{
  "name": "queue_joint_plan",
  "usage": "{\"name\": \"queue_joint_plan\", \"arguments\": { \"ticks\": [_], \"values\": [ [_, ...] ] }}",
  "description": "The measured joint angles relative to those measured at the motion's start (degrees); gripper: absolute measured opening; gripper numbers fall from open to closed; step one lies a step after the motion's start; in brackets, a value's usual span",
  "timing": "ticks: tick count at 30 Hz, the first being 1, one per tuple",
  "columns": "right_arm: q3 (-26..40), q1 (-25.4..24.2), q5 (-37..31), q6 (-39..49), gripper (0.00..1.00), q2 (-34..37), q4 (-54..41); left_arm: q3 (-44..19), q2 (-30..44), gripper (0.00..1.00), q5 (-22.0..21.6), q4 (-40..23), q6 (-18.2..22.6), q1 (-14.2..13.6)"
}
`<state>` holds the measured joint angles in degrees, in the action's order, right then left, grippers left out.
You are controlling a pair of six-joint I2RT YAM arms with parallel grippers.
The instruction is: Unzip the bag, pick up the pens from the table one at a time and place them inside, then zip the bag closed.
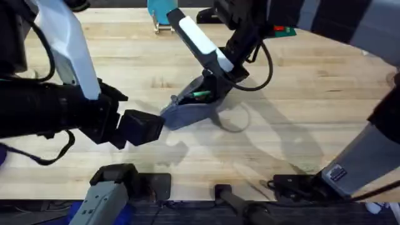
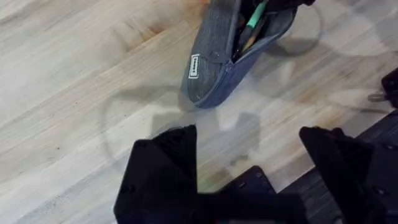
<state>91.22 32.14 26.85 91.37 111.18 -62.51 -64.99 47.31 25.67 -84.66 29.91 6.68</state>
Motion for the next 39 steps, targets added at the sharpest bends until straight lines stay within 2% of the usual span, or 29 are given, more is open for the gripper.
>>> {"name": "queue_joint_plan", "arguments": {
  "ticks": [22, 23, 29, 31, 39],
  "values": [
    [-3.41, 2.10, 0.20, 0.20, 0.038, 0.67, 3.41, 0.00, 0.00, 0.995, 0.00, 0.00, 0.00, 0.00],
    [-3.41, 2.10, 0.18, 0.11, 0.083, 0.67, 3.39, 0.00, 0.00, 0.995, 0.00, 0.00, 0.00, 0.00],
    [-3.43, 2.08, 0.13, 0.22, 0.933, 0.68, 3.78, 0.00, 0.00, 0.995, 0.00, 0.00, 0.00, 0.00],
    [-3.43, 2.08, 0.15, 0.42, 0.992, 0.67, 3.87, 0.00, 0.00, 0.995, 0.00, 0.00, 0.00, 0.00],
    [-3.43, 2.08, 0.17, 0.42, 0.996, 0.67, 3.85, 0.00, 0.00, 0.995, 0.00, 0.00, 0.00, 0.00]
  ]
}}
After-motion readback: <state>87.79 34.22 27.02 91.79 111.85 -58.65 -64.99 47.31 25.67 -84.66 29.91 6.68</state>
